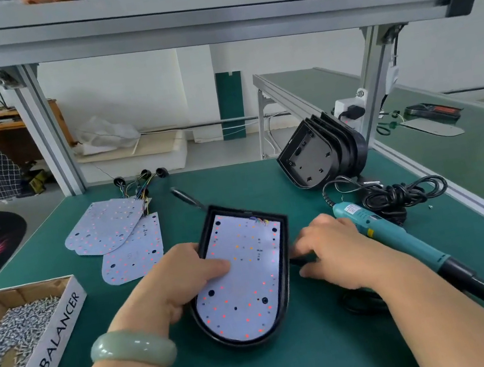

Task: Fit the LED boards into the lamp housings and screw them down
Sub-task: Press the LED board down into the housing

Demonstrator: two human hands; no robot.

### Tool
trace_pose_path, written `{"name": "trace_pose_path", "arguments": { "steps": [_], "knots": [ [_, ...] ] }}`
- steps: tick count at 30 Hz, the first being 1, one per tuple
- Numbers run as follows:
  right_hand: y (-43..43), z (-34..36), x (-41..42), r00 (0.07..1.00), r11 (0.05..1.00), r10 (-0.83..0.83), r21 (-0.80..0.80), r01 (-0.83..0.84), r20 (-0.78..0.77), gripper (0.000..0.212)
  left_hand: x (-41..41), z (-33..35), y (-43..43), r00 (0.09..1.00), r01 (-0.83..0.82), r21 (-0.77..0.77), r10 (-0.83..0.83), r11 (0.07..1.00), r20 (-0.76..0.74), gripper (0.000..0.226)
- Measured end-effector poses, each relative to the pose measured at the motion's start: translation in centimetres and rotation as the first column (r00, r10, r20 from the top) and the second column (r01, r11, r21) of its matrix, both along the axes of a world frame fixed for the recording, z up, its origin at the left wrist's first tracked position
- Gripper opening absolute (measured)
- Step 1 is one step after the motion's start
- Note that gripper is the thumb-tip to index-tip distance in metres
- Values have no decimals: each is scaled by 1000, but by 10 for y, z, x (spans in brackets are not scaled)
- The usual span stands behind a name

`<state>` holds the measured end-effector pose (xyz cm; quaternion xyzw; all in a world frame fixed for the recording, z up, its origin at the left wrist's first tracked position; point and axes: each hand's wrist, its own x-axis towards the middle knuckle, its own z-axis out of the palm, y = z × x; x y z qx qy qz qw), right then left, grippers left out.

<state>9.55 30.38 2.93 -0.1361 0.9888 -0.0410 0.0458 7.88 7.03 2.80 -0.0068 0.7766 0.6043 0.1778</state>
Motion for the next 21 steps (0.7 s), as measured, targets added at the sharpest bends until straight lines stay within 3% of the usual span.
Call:
{"name": "trace_pose_path", "arguments": {
  "steps": [3, 5, 7, 8, 11, 12, 15, 17, 19, 21],
  "knots": [
    [4, -5, 2, 997, 985, -55, -166, 47, -49, 22, 1, -2, 7, 999, 3, -136, -7, 991, -35, 16],
    [5, -8, 1, 972, 911, -207, -385, 149, -113, 32, 4, 1, 10, 998, 56, 18, -57, 998, 29, 7],
    [2, -10, 1, 936, 816, -326, -538, 211, -128, 40, 7, 6, 12, 993, 81, 164, -94, 983, 71, 12],
    [-1, -11, 1, 933, 787, -342, -577, 219, -113, 43, 8, 7, 11, 995, 83, 150, -91, 985, 51, 23],
    [-6, -12, 3, 939, 742, -338, -634, 220, -70, 49, 5, 7, 7, 997, -32, -131, 23, 991, -68, 72],
    [-8, -12, 4, 937, 724, -343, -652, 226, -56, 50, 4, 7, 3, 993, -96, -163, 84, 982, -79, 75],
    [-14, -12, 4, 930, 650, -367, -715, 258, 2, 52, 3, 10, -1, 995, -103, -117, 102, 988, -11, 54],
    [-21, -12, 0, 927, 539, -362, -790, 294, 98, 44, 2, 13, 3, 995, -101, -104, 103, 989, 17, 48],
    [-32, -12, -3, 921, 366, -304, -862, 350, 245, 18, 2, 15, 13, 990, -136, -114, 138, 984, 12, 58],
    [-41, -11, -8, 893, 178, -260, -890, 419, 368, 27, 2, 13, 23, 984, -177, -54, 176, 983, -18, 44]
  ]
}}
